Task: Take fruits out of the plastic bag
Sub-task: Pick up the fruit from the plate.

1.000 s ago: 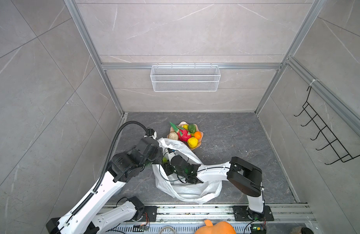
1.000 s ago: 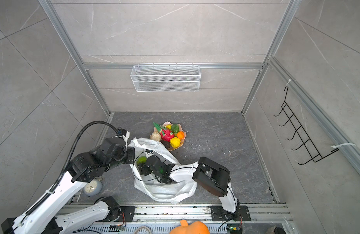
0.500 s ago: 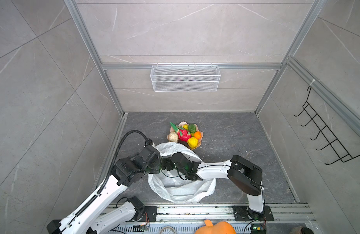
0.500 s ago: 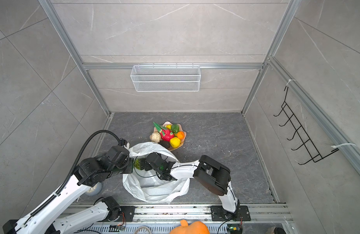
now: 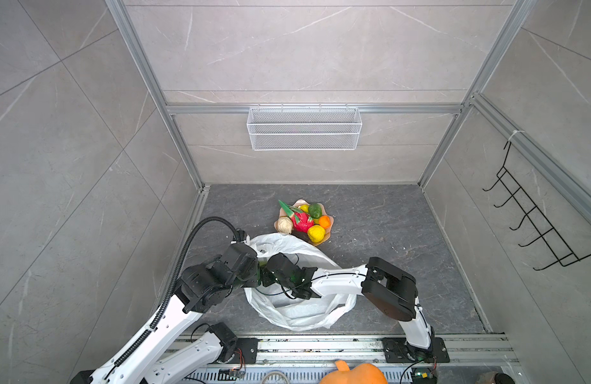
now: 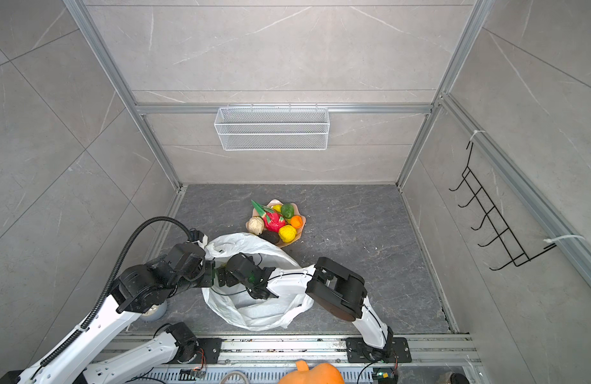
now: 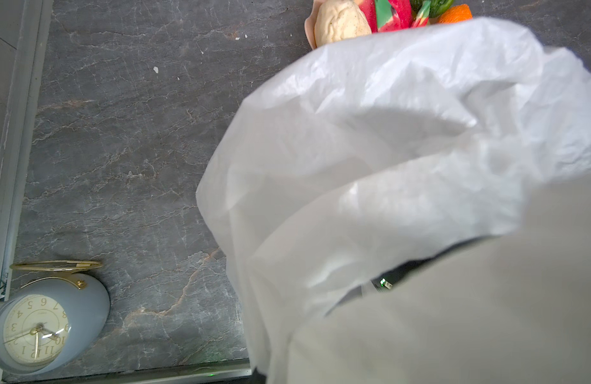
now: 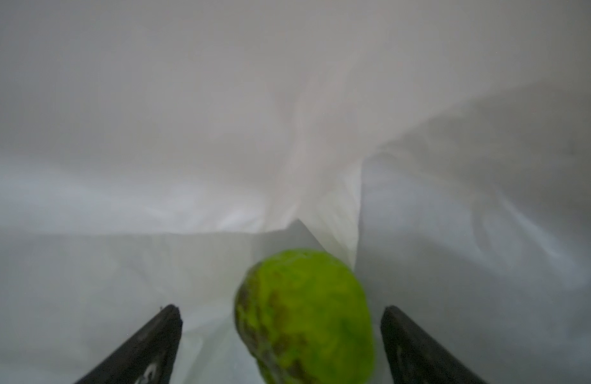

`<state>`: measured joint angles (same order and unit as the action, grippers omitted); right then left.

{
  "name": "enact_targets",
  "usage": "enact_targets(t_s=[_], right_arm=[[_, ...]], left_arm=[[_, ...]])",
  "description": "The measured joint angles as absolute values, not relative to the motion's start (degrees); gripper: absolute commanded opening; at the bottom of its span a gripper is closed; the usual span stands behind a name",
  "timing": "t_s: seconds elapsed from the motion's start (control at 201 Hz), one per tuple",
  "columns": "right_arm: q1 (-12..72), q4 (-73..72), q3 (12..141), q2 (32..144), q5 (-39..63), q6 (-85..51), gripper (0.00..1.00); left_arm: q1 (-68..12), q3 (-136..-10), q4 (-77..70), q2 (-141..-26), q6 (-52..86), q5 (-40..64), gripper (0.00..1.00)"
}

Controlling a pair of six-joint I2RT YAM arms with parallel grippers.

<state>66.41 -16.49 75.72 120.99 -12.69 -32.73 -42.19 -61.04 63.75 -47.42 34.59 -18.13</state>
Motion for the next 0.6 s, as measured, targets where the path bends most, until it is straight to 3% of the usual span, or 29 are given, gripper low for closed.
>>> enact_targets(t_s=[0.323,0.428,0.602], right_arm=[[66.4,-9.8,84.4,127.2,-13.7,-29.3,0.94],[66.4,-8.4,86.0,128.5,-13.8,-29.1,0.88],[66.4,-6.5,86.4,129.0,-13.9,-28.8,0.67]], left_arm=[[-42.2,-60.3,63.1,-47.0,34.6,-18.2,0.0],[-42.2,-60.3,62.9,-46.7,34.6,-18.4,0.0],[-42.2,-60.2,63.0,-45.7,34.6,-19.6,0.0]])
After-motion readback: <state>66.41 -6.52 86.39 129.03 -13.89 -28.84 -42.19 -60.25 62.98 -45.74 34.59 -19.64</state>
